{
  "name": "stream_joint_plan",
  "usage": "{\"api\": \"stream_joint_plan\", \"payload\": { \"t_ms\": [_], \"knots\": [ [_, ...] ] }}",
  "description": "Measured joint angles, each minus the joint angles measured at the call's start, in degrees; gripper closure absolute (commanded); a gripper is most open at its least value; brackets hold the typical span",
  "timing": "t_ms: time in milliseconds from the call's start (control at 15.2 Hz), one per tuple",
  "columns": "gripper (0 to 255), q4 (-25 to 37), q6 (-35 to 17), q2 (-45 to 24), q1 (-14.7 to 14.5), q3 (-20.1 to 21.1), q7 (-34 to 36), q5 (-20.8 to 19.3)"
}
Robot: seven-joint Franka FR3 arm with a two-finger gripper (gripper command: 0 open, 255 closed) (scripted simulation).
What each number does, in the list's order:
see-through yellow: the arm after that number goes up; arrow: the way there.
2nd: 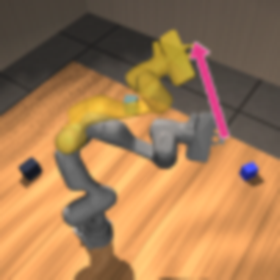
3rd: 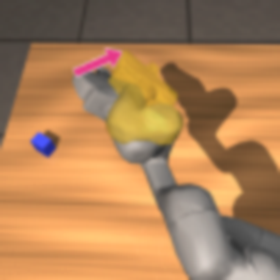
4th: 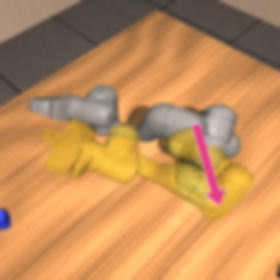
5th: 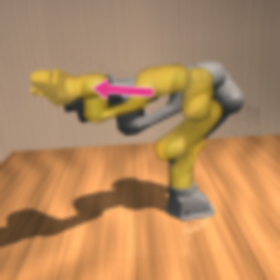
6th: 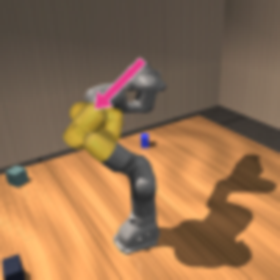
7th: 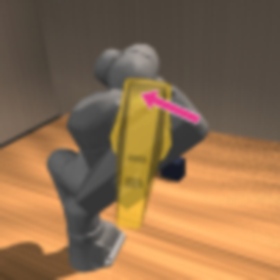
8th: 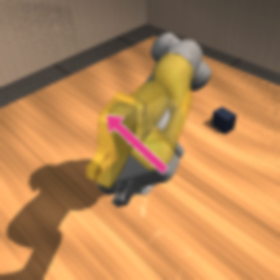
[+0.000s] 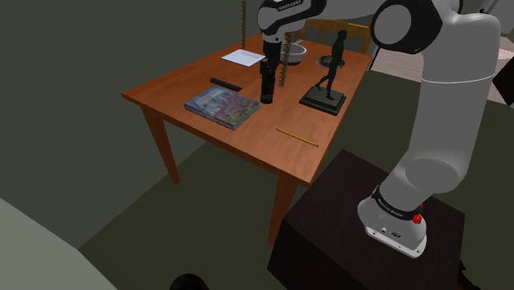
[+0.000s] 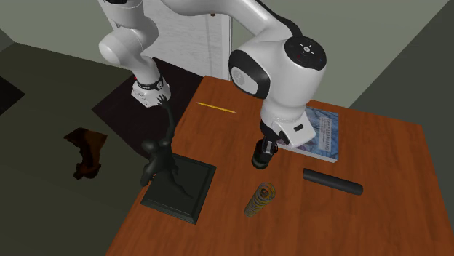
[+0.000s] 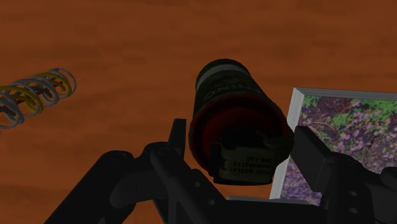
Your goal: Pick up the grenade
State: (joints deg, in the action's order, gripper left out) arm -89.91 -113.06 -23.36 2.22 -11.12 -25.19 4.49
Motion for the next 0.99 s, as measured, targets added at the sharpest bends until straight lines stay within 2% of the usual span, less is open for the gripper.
{"api": "stream_joint_plan", "payload": {
  "t_ms": [990],
  "knots": [
    [255,7.6,9.2,1.5,0.2,-0.2,0.3,-0.4]
  ]
}}
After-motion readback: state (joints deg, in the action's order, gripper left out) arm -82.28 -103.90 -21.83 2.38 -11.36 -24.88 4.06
